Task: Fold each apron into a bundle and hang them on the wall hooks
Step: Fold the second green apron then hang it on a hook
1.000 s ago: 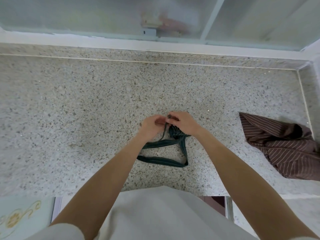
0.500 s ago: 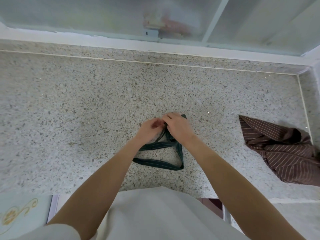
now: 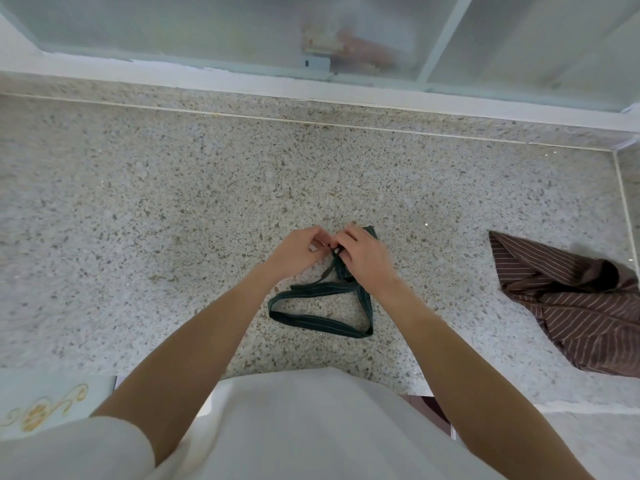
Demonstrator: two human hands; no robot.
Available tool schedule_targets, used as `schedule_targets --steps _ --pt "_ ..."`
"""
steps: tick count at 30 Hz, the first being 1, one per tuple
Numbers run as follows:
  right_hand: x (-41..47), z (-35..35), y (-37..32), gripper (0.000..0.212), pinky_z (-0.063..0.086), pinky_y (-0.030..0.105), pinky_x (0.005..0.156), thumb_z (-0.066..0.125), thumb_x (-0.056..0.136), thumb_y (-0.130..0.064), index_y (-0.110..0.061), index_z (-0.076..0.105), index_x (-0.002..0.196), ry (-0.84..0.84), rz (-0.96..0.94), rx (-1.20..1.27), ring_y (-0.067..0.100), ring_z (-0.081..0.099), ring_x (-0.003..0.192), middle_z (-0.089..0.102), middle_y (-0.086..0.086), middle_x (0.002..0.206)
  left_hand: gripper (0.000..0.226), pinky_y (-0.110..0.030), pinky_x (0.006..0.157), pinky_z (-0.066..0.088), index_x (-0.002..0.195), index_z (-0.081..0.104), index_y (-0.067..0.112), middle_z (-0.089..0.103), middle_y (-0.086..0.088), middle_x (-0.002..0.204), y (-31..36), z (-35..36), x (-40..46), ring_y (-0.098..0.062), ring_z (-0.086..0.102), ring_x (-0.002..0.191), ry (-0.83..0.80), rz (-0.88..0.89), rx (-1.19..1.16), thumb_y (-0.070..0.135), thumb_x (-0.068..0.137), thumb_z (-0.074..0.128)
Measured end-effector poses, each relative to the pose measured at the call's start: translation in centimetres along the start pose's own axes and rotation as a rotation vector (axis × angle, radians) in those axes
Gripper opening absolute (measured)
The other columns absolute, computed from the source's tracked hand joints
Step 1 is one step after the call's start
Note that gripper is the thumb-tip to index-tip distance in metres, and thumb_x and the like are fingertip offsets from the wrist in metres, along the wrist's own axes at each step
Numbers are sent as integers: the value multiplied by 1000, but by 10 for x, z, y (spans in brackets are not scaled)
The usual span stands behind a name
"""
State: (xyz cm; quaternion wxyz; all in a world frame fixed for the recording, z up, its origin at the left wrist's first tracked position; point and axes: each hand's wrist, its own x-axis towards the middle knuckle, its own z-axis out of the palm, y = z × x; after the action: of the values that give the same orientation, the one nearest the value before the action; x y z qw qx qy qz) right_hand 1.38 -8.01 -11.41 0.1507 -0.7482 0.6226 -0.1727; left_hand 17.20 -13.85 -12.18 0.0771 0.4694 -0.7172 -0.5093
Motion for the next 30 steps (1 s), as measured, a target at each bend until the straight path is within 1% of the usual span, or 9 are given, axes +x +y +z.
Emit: schedule_targets --steps 2,5,8,13,17,22,26,28,30 --pt "-2 1 0 14 46 26 52 68 77 -1 -11 67 87 25 43 78 22 62 74 63 4 88 9 -13 69 42 92 58 16 62 6 87 3 -2 -2 -9 57 80 58 64 85 11 85 61" --pt "-6 3 -1 7 50 31 56 68 83 -13 -11 70 89 62 176 181 21 61 70 65 3 86 12 -28 71 43 92 62 13 61 1 85 6 -2 -2 -16 53 79 116 164 294 13 80 63" --pt "-7 2 -2 7 49 30 64 69 82 -13 -13 69 88 72 299 271 16 59 72 65 2 86 17 -32 73 44 98 65 11 61 -6 87 3 -5 0 -20 54 83 111 192 458 18 83 60" --pt "-7 -2 -7 14 53 26 75 71 79 -7 -14 66 90 75 431 444 9 62 76 67 -4 83 23 -34 78 45 106 64 13 62 -6 95 -7 -13 -2 -23 55 94 42 186 675 26 95 49" --pt "-8 -7 -9 28 48 16 69 75 77 -13 -21 57 97 119 615 539 6 63 71 66 -9 76 24 -33 70 44 105 62 14 61 -5 95 -6 -12 -3 -23 56 94 -1 183 789 27 96 44" --pt "-22 -15 -3 27 50 18 67 78 74 -15 -21 58 91 192 765 627 3 64 71 67 -8 76 24 -29 59 42 105 60 16 59 1 96 -14 -11 -9 -18 59 86 -20 177 881 28 96 41" --pt "-39 -16 7 24 55 28 73 80 71 -14 -18 58 80 270 822 675 4 66 71 68 -5 75 24 -31 57 46 104 60 17 59 3 96 -27 -15 -19 -19 61 81 3 141 879 30 97 40" --pt "-38 -24 10 22 54 27 74 78 74 -13 -18 59 82 238 800 651 -1 63 70 67 -7 77 25 -30 59 45 106 60 18 59 4 98 -24 -16 -18 -18 61 84 -9 117 844 32 98 41" --pt "-37 -35 13 21 52 27 80 72 81 -17 -19 58 96 128 718 599 1 61 78 66 -9 89 26 -29 66 46 111 61 19 60 4 100 -18 -17 -17 -17 61 90 -30 67 763 34 97 45"
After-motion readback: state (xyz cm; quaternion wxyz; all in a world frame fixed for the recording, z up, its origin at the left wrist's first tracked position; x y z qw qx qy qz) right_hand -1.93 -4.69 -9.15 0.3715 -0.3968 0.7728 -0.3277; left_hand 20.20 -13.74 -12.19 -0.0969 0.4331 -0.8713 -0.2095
